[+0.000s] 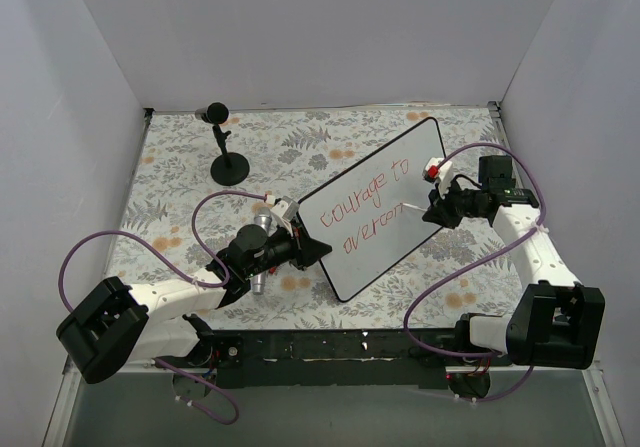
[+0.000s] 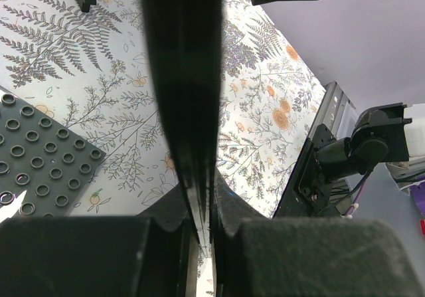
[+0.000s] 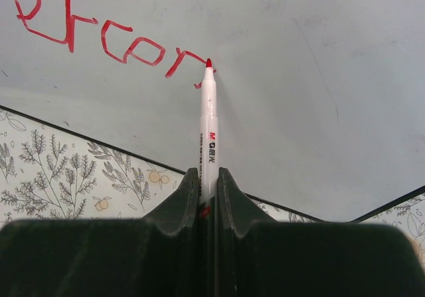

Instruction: Write a sentence on the whiteboard

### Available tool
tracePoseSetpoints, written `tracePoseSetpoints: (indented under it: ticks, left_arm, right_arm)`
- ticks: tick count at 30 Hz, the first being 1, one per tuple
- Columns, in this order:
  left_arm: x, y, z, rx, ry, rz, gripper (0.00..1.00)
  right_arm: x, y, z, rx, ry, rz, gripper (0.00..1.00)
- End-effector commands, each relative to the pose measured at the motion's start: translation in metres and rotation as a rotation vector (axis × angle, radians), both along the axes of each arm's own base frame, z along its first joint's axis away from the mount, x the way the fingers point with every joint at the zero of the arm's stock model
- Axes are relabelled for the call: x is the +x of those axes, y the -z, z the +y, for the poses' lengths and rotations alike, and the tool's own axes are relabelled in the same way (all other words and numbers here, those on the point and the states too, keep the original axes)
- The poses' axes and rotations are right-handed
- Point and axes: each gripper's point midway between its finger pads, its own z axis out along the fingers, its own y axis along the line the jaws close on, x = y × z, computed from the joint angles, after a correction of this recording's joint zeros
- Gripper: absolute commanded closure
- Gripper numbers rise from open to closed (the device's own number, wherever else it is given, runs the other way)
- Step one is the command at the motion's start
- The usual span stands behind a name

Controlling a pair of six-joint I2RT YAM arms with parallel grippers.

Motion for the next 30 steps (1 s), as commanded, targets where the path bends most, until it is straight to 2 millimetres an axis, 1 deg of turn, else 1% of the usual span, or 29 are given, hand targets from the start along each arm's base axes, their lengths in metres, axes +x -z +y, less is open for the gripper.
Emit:
tracePoseSetpoints:
  ticks: [1, 8, 15, 17, 26, 30]
  left_arm:
    - [-0.009, -0.004, -0.005, 0.014, 0.067, -0.048, 1.00]
    - [-0.008, -0.003, -0.005, 0.015, 0.067, -0.046, 1.00]
    - [-0.009, -0.004, -0.005, 0.015, 0.069, -0.046, 1.00]
    - [-0.009, -0.004, -0.005, 0.016, 0.071, -0.046, 1.00]
    - [-0.008, -0.004, -0.005, 0.018, 0.071, -0.047, 1.00]
    - [-0.009, -0.003, -0.005, 0.020, 0.071, -0.047, 1.00]
  right_arm:
    - [0.015, -0.019, 0.003, 0.027, -0.002, -0.052, 0.99]
    - [0.014, -0.017, 0.002, 0.023, -0.002, -0.048, 0.99]
    - [0.012, -0.006, -0.002, -0.002, 0.007, -0.026, 0.99]
    - [0.013, -0.006, -0.003, -0.006, 0.012, -0.029, 0.99]
    - [0.028, -0.018, -0.006, -0.006, 0.057, -0.071, 0.99]
    - [0.031, -0.020, -0.008, -0.008, 0.072, -0.083, 0.99]
